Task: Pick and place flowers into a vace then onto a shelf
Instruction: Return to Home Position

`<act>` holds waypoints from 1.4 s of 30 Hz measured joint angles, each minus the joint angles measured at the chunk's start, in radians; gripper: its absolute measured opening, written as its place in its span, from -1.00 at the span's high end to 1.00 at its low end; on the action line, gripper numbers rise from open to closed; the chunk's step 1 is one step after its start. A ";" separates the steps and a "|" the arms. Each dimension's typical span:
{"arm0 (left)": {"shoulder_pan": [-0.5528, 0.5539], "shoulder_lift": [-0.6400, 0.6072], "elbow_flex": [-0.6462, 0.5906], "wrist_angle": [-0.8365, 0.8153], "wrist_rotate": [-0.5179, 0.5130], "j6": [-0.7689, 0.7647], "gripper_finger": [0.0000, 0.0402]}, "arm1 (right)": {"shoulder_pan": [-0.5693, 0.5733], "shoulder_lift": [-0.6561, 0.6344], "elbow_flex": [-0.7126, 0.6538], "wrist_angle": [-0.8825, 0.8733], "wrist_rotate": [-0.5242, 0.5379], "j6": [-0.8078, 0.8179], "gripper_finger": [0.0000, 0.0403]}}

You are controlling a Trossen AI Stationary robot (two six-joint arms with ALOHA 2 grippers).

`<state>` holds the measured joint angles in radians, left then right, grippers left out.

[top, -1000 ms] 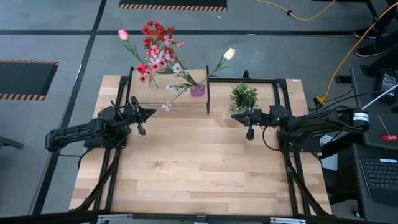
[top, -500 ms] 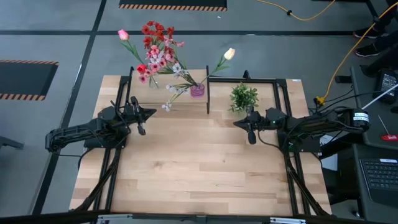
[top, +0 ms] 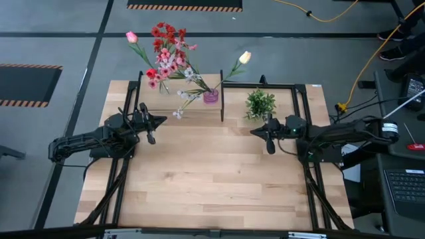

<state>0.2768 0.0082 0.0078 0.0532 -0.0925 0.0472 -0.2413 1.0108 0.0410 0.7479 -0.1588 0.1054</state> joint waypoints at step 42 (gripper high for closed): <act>0.000 0.000 0.000 -0.001 0.000 0.000 0.95 | 0.278 -0.924 0.000 -0.799 -0.002 0.022 0.91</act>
<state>0.2768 0.0084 0.0078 0.0521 -0.0925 0.0471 0.0372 0.0868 0.0414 -0.0514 -0.1604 0.1276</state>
